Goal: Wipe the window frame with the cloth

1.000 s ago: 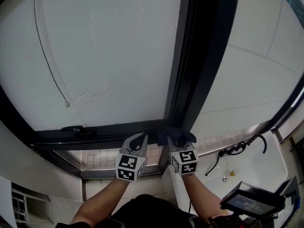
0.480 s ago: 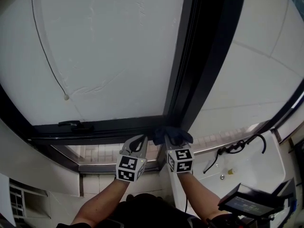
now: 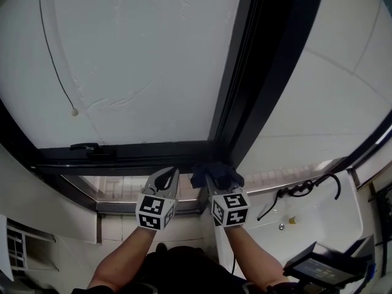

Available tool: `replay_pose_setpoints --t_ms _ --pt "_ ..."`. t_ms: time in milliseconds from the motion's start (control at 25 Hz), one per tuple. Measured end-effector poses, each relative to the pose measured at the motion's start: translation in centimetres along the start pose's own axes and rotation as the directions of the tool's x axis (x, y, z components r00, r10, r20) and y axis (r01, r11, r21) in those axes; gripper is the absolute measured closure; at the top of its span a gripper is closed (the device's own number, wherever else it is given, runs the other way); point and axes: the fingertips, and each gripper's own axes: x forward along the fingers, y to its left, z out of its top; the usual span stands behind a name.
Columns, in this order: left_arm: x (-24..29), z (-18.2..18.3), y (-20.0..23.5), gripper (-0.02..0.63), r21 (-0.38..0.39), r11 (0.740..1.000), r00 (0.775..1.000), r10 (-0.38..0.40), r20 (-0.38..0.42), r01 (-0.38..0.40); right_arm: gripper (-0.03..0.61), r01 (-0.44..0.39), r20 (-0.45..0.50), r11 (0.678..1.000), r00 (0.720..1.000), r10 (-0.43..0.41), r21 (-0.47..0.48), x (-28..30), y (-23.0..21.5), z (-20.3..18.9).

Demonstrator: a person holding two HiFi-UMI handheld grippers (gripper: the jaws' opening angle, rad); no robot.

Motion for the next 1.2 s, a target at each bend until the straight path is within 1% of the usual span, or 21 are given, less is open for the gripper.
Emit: replay_pose_setpoints --t_ms 120,240,360,440,560,640,760,920,1040,1200 --pt "-0.8 0.5 0.7 0.62 0.013 1.0 1.0 0.023 0.003 -0.023 0.505 -0.02 -0.002 1.0 1.0 0.02 0.005 -1.0 0.0 -0.3" --pt "-1.5 0.1 0.8 0.62 -0.022 0.999 0.999 0.05 -0.005 -0.05 0.505 -0.031 0.007 0.999 1.0 0.031 0.02 -1.5 0.0 -0.8" --pt "-1.7 -0.4 0.2 0.62 -0.03 0.998 0.998 0.062 -0.022 -0.062 0.505 -0.054 0.017 0.999 0.998 0.054 -0.002 -1.9 0.0 -0.6" --pt "-1.7 -0.2 0.0 0.62 -0.022 0.997 0.997 0.076 -0.029 -0.076 0.505 -0.074 0.021 0.997 0.997 0.075 -0.034 -1.7 0.0 -0.3" --pt "-1.7 -0.5 -0.3 0.62 -0.015 0.994 0.993 0.108 -0.051 -0.109 0.505 -0.075 0.012 0.987 0.997 0.077 -0.143 -1.4 -0.3 -0.2" --pt "-1.8 -0.8 -0.7 0.62 -0.007 0.992 0.99 0.122 -0.069 -0.123 0.506 -0.088 0.016 0.979 0.996 0.093 -0.184 -1.3 -0.5 0.0" --pt "-1.7 -1.2 -1.0 0.62 0.001 0.989 0.985 0.146 -0.087 -0.146 0.505 -0.125 0.027 0.979 0.991 0.131 -0.161 -0.6 -1.1 0.2" --pt "-1.9 -1.1 -0.8 0.62 0.0 0.982 0.978 0.188 -0.088 -0.189 0.505 -0.147 -0.004 0.98 0.989 0.148 -0.133 0.9 -2.1 -0.9" --pt "-2.3 -1.0 -0.4 0.62 -0.005 0.981 0.978 0.191 -0.081 -0.192 0.505 -0.165 -0.02 0.978 0.986 0.164 -0.129 1.5 -1.7 -1.1" --pt "-3.0 -1.0 1.1 0.62 -0.011 0.981 0.978 0.191 -0.079 -0.192 0.506 -0.184 -0.029 0.974 0.983 0.182 -0.134 2.8 -0.1 -0.4"
